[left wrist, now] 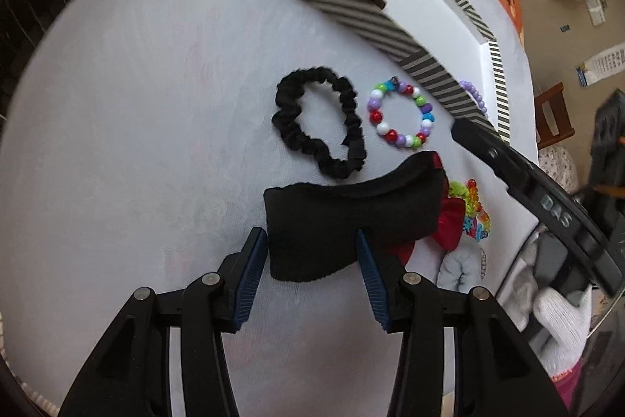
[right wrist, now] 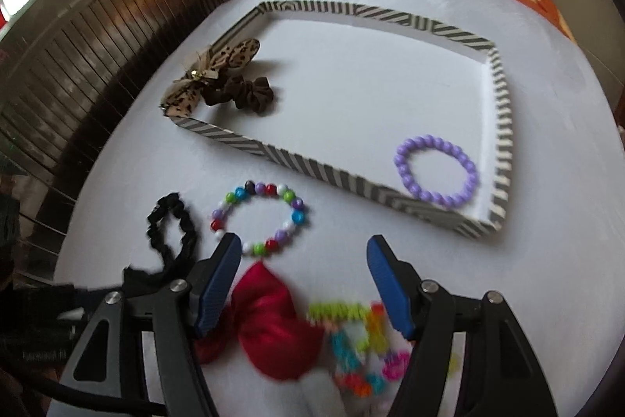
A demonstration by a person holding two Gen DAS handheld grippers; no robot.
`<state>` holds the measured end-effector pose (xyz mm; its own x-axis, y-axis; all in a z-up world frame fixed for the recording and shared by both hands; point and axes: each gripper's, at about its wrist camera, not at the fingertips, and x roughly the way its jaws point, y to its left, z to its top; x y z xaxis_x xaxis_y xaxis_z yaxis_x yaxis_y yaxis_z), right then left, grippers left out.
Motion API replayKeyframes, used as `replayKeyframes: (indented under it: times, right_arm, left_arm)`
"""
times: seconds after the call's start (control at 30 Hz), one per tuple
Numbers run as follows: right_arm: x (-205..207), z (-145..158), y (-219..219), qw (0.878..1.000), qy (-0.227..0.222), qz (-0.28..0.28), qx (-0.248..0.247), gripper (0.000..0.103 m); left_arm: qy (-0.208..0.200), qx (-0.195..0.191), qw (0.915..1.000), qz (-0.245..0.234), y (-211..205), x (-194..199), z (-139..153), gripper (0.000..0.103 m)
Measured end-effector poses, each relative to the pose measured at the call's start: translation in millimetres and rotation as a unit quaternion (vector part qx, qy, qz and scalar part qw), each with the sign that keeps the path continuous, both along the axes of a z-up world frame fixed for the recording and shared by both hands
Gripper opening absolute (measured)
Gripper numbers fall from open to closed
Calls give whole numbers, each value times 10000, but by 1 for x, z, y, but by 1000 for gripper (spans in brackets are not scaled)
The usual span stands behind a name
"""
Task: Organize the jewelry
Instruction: 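Grasp the black fabric band with the left tool while the right tool grasps the multicolour bead bracelet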
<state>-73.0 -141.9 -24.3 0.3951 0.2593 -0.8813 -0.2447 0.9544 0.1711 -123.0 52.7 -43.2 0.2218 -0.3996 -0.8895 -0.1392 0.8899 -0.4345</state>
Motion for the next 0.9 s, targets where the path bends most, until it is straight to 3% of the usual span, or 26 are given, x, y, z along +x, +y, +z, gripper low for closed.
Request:
replayKeyframes:
  times: [0.13,0.2,0.23,0.3,0.37,0.4,0.43,0.57,0.9]
  right_arm:
    - [16,-15,11,9998,54,126,-116,68]
    - [21,-24,17,9995,73,168,-245,52]
    - [23,-26,19,9994,66,177,-302,50]
    - [23,-26,25,9982,-148,280,-507,32]
    - [24,-27,29,9972,-162,358,-630,16]
    - [24,-26,29,9976,-126,384,-570,10]
    - [24,-25,26,9982,-75,394,-447,9]
    - [18,-4,15,9991,-104,405,63,9]
    - [3,83,-16,9951,-850,393,316,9]
  left_arm:
    - [66,73,9998,-195,-4,6,0,37]
    - [74,118,9996,-236,-4,6,0,37]
    - [54,129,9996,-246,-5,6,0,37]
    - [-21,194,9994,-292,-7,4,1,35]
    - [-28,256,9992,-318,-7,3,-1,14]
    - [-43,279,9991,-324,-7,3,0,12]
    - [-62,256,9991,-339,-6,3,1,6]
    - [-361,272,9981,-407,-6,2,24,4]
    - [-1201,329,9914,-395,-3,11,96,4]
